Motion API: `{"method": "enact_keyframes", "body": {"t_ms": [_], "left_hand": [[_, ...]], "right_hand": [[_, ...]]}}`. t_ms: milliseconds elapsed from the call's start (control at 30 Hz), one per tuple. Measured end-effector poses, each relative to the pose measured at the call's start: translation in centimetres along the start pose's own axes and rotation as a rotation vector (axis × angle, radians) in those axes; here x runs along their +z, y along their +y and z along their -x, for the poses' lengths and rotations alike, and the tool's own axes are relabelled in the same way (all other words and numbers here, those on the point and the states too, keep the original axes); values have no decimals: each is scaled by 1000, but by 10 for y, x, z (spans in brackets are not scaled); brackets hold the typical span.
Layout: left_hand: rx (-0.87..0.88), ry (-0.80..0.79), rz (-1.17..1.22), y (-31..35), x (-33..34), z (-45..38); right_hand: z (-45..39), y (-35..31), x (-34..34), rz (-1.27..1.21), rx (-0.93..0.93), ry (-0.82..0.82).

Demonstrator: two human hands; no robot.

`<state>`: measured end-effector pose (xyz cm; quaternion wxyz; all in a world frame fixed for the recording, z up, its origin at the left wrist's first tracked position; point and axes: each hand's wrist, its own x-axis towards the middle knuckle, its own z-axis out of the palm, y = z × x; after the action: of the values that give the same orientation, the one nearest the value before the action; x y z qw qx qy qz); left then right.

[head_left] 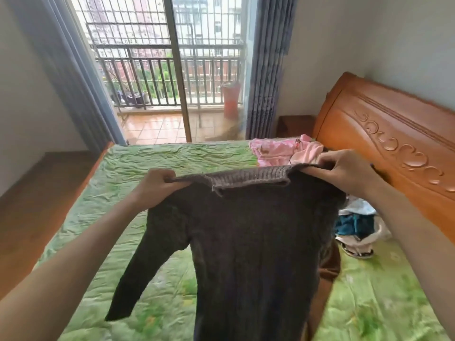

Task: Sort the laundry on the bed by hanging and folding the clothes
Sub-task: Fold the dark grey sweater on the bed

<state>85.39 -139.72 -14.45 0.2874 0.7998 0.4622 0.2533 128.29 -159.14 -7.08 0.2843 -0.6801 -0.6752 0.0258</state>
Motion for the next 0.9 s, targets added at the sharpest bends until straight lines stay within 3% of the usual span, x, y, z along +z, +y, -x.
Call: {"method": "enact_keyframes", "body": {"t_ms": [200, 300, 400, 467, 533, 633, 733, 900], "left_hand": [[-26, 48, -126, -13, -36, 28], [-48, 123, -177, -20, -67, 31], [-92, 272, -300, -29, -99, 27], [-120, 431, -368, -38, -113, 24], [-98, 536, -335, -47, -119, 21], [-48, 588, -244, -66, -122, 16], [-14, 501, -236, -97, -120, 20], [66, 112, -48, -147, -112, 32]], "right_hand": [[-30, -5, 55, -177, -54, -132], [-57, -31, 68, -160, -108, -110], [-80, -61, 70, -82, -171, 19], [-91, -78, 72, 26, -199, 191], [-92, -95, 74, 143, -199, 354], [-77, -110, 89, 261, -219, 452], [-54, -119, 117, 302, -141, 456], [-24, -131, 170, 141, 47, 305]]}}
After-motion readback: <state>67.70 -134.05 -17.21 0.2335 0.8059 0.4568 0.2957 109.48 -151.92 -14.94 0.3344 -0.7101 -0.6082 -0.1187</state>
